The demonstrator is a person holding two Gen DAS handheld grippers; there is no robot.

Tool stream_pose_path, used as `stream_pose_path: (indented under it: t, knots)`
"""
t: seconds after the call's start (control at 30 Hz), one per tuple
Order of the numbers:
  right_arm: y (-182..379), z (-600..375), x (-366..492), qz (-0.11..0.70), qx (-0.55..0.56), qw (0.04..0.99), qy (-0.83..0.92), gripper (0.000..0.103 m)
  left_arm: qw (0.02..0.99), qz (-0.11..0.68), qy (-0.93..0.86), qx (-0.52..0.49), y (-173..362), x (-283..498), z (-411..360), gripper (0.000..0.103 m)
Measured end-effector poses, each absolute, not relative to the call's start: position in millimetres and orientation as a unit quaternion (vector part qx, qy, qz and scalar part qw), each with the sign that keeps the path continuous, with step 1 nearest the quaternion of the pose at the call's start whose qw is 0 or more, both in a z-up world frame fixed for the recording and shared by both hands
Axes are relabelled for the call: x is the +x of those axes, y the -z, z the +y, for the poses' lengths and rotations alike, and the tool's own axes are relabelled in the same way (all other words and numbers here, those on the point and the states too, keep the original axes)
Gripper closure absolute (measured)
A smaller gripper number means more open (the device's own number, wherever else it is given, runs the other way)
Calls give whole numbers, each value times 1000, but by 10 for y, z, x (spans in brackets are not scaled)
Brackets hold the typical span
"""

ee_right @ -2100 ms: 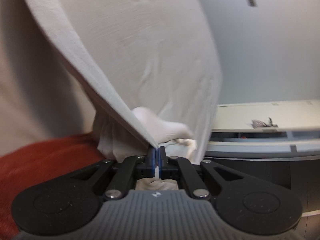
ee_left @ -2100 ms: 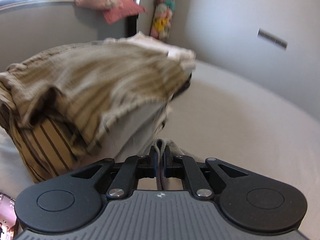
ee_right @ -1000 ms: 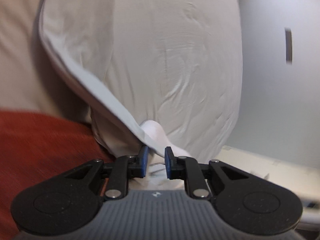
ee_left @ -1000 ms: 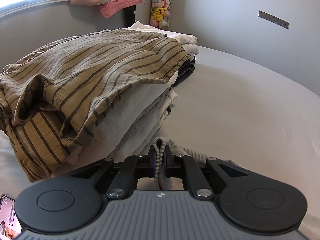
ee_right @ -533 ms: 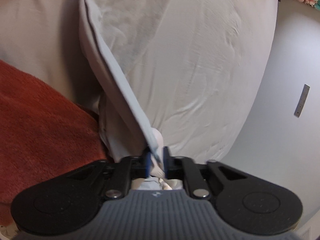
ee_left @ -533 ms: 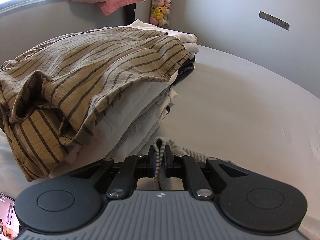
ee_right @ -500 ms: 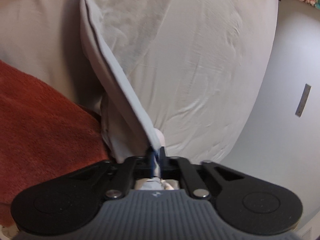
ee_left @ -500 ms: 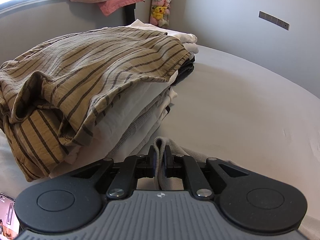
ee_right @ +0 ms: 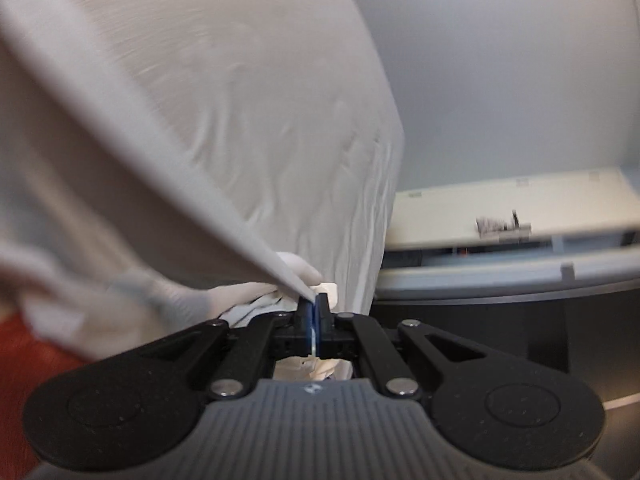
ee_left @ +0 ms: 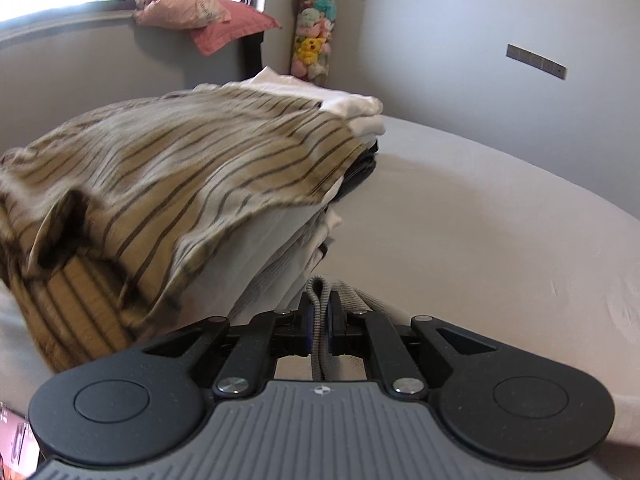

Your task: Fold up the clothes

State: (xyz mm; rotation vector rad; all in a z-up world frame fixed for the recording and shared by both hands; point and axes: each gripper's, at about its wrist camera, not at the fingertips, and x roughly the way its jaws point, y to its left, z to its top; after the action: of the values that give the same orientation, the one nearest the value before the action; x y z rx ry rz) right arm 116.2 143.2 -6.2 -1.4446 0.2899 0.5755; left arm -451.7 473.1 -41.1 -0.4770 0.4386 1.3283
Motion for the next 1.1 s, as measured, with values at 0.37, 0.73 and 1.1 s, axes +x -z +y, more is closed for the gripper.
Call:
stream_pose_path:
  t: [0.37, 0.73, 1.1]
  knots:
    - [712, 2371, 1876, 167, -636, 709, -253, 102, 731, 304, -601, -109, 430, -3827, 5334, 96]
    - [1492, 3238, 2441, 179, -660, 686, -250, 102, 697, 387, -602, -55, 926, -3229, 6092, 96]
    - [1514, 3268, 2299, 173, -637, 707, -254, 68, 732, 367, -572, -58, 906, -3270, 5863, 67]
